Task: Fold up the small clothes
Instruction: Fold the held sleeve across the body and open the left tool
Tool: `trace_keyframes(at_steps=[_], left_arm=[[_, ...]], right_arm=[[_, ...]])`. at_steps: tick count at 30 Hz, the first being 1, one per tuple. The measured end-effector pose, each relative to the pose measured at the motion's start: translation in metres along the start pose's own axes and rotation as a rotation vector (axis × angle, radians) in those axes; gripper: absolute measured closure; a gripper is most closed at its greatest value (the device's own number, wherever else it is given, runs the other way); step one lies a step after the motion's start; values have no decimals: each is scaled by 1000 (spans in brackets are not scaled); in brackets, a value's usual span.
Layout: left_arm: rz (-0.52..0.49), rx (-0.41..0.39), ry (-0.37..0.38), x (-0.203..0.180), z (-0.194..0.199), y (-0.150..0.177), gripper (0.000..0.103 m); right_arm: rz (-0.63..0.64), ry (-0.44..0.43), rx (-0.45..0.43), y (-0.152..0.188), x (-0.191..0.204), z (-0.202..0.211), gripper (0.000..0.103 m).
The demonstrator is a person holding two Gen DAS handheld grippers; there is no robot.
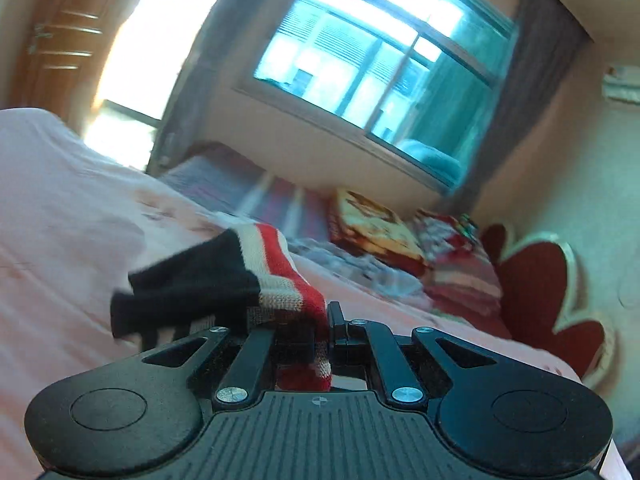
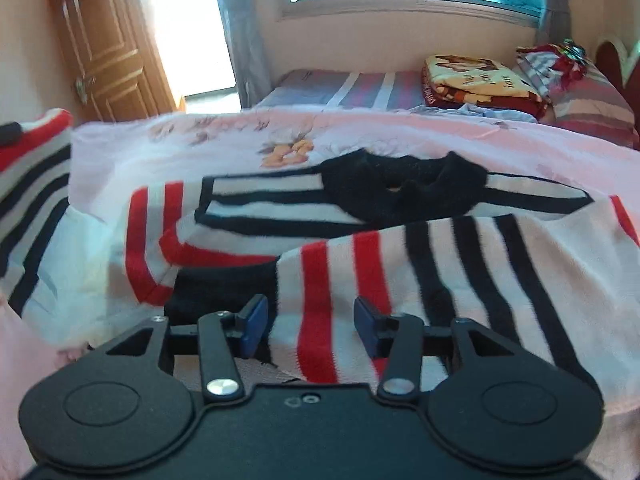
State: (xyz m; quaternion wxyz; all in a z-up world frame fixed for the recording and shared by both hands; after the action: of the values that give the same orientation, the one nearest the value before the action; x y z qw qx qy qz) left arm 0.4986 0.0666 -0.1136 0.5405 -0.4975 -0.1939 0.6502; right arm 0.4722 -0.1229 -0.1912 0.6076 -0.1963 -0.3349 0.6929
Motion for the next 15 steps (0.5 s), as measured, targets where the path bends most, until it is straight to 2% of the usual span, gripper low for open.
trace_keyframes(at_steps=[2,4,7,9,11,12,14,15], left_arm=[[-41,71,83,-47,-29,21,97],[-93,168,129,-91,-62,48,97],[-142,351,120,-122,-100,94,97],[-162,460,102,-135,-100,119,97],[-162,448,106,-141,-84,123,95],[-169,432,109,-146,-76,121,85],[-149,376,122,-147,-55,109,10],[-120,288,112,-143,-38,98,0]], right_arm=[[-50,13,-27,-3,-25,20,55],[-89,41,-44,-2,-54,38,55],[-136,101,-37,7,-99,57,51],[-188,113,-20,17,-122,65,50],[-235,95,-11,25,-136,70,45],[-254,84,-13,28,-140,72,42],[-266,67,-21,30,-143,74,41],[-270,55,-23,30,-143,75,41]])
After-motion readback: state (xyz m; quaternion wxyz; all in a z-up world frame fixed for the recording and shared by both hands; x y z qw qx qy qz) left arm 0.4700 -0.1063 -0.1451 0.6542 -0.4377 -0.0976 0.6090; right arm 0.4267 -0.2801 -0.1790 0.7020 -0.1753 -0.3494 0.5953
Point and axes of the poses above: each gripper's, at about its wrist camera, not at the fingertips, and z roughly against the way its jaws point, x to its left, y to its underside, the point moved 7 cm from there along -z, roughly the way its jaws point, and after that the axes turned 1 degree about x, right-handed, at the moved point
